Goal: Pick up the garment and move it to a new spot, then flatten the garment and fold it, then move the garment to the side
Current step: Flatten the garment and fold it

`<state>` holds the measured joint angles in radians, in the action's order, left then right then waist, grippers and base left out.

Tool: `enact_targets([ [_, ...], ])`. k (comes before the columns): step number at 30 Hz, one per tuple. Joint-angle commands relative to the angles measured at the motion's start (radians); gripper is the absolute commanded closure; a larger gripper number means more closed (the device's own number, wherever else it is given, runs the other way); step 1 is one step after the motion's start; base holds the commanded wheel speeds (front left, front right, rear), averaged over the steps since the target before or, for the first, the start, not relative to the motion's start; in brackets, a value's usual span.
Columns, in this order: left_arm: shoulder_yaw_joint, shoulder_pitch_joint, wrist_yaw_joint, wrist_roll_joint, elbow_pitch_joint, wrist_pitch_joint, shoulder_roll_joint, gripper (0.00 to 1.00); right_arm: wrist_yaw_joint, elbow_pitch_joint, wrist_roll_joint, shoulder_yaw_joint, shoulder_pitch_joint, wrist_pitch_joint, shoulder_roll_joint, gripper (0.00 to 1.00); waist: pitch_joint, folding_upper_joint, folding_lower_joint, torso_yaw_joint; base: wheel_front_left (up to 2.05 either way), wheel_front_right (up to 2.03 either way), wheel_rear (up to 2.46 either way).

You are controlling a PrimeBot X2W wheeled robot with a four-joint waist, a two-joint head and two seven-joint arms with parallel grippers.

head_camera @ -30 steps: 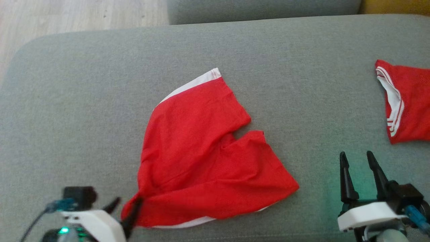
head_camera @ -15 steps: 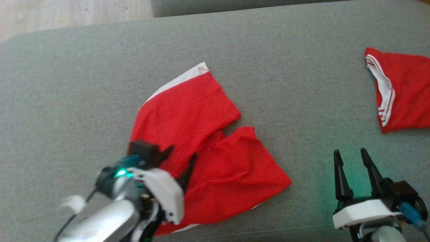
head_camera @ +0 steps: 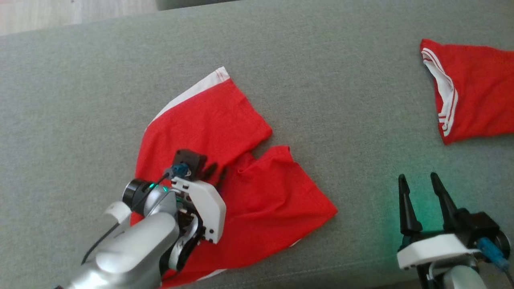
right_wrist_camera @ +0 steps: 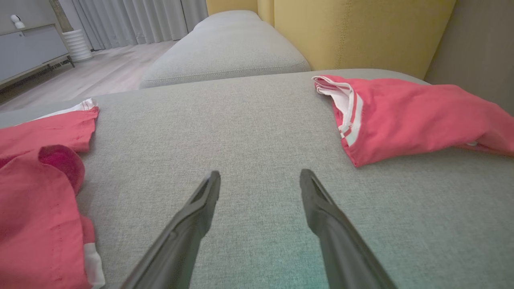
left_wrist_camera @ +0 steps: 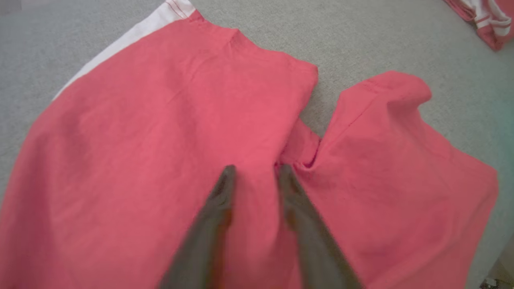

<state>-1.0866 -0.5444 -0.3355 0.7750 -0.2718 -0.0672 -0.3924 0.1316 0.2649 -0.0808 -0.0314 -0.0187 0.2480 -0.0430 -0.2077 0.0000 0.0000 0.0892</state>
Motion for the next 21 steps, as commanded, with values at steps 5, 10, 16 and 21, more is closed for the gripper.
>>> enact_targets([
  [5, 0.052, -0.094, 0.024, -0.017, -0.045, 0.057, 0.006, 1.0, -0.001, -0.031, -0.009, 0.029, 0.051, 0.014, -0.007, 0.0, -0.023, 0.0, 0.0, 0.019, 0.0, 0.0, 0.0],
  [10, 0.082, -0.171, 0.035, -0.033, -0.117, 0.103, 0.02, 1.0, -0.001, -0.033, -0.009, 0.033, 0.067, 0.014, -0.007, 0.0, -0.059, 0.0, 0.0, 0.041, 0.0, 0.0, 0.0],
  [16, 0.126, -0.299, 0.056, -0.048, -0.251, 0.167, 0.052, 1.0, -0.001, -0.03, -0.016, 0.055, 0.094, 0.014, -0.007, 0.0, -0.1, 0.0, 0.0, 0.086, 0.0, 0.0, 0.0],
  [21, 0.145, -0.391, 0.079, -0.067, -0.381, 0.225, 0.068, 1.0, -0.001, -0.026, -0.021, 0.062, 0.106, 0.014, -0.007, 0.0, -0.12, 0.0, 0.0, 0.129, 0.0, 0.0, 0.0],
])
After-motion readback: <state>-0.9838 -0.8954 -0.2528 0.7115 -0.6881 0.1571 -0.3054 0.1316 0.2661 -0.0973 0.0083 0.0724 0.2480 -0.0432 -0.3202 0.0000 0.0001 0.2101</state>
